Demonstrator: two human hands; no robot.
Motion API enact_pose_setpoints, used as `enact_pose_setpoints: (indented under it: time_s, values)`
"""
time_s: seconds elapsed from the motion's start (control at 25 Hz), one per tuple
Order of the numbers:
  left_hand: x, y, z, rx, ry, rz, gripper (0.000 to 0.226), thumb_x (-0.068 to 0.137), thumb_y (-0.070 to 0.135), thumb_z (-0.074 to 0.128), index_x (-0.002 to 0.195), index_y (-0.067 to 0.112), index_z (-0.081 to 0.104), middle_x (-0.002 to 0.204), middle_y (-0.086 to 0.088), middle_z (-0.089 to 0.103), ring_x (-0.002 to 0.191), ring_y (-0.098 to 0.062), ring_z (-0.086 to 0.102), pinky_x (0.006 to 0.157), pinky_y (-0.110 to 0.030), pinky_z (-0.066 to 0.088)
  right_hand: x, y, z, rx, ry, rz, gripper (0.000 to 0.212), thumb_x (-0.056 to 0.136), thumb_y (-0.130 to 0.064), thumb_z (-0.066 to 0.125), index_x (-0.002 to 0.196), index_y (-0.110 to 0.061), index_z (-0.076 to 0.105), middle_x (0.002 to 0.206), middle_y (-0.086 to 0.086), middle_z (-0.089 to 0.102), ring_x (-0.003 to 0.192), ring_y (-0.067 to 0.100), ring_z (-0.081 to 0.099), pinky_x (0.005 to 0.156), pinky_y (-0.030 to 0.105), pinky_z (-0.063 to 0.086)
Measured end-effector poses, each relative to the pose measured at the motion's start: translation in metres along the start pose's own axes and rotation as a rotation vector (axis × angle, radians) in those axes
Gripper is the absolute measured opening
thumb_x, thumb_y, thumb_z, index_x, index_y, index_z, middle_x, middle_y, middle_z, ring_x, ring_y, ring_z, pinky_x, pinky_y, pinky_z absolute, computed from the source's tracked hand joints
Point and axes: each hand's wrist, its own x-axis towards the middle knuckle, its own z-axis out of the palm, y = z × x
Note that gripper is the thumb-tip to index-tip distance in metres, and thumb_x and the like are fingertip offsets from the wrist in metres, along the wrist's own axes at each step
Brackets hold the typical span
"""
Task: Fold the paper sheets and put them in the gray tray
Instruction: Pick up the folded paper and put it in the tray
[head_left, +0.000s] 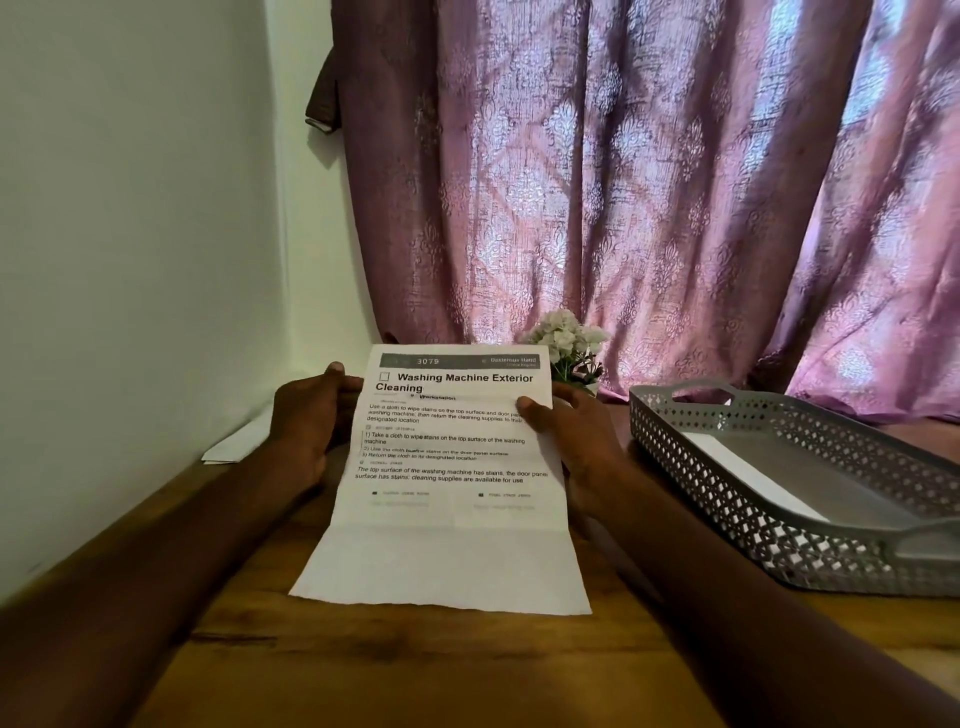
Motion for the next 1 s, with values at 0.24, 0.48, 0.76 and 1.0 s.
enact_pose_setpoints:
  time_s: [0.24, 0.48, 0.76, 1.0]
  values:
    - [-0.005, 0.004, -0.002, -0.067, -0.325, -0.161, 0.086, 0.077, 0.086, 0.055, 0.115, 0.010, 0.069, 0.104, -0.013, 0.079, 0.094, -0.033, 0.076, 0.079, -0.049, 0.062, 0.003, 0.003, -0.002, -0.020, 0.017, -0.012, 0.018, 0.095, -0.001, 0.067, 0.112, -0.005, 0.071, 0.107, 0.019, 0.077, 0.092, 0.034, 0.076, 0.080, 0.054, 0.062]
    - [-0.012, -0.005, 0.003, 0.016, -0.422, -0.026, 0.042, 0.082, 0.024, 0.083, 0.118, 0.005, 0.073, 0.110, -0.020, 0.077, 0.106, -0.043, 0.073, 0.099, -0.060, 0.055, 0.004, 0.005, -0.004, -0.017, 0.083, -0.017, 0.022, 0.092, -0.007, 0.072, 0.112, 0.004, 0.071, 0.110, 0.027, 0.074, 0.107, 0.046, 0.070, 0.094, 0.066, 0.053]
    - [-0.010, -0.006, 0.005, -0.063, -0.309, -0.030, 0.023, 0.097, 0.015, 0.068, 0.116, 0.002, 0.071, 0.110, -0.022, 0.077, 0.105, -0.045, 0.072, 0.096, -0.061, 0.056, 0.011, 0.009, -0.008, 0.004, 0.079, 0.030, 0.025, 0.093, -0.005, 0.072, 0.113, 0.008, 0.067, 0.112, 0.025, 0.074, 0.107, 0.045, 0.070, 0.095, 0.065, 0.054]
    - [-0.011, -0.005, 0.006, -0.033, -0.305, 0.012, 0.014, 0.095, 0.013, 0.068, 0.106, 0.006, 0.075, 0.106, -0.021, 0.078, 0.101, -0.044, 0.074, 0.094, -0.062, 0.057, 0.017, 0.013, -0.012, -0.039, 0.095, 0.016, 0.022, 0.091, -0.007, 0.074, 0.109, 0.005, 0.070, 0.109, 0.023, 0.075, 0.103, 0.044, 0.072, 0.091, 0.066, 0.055]
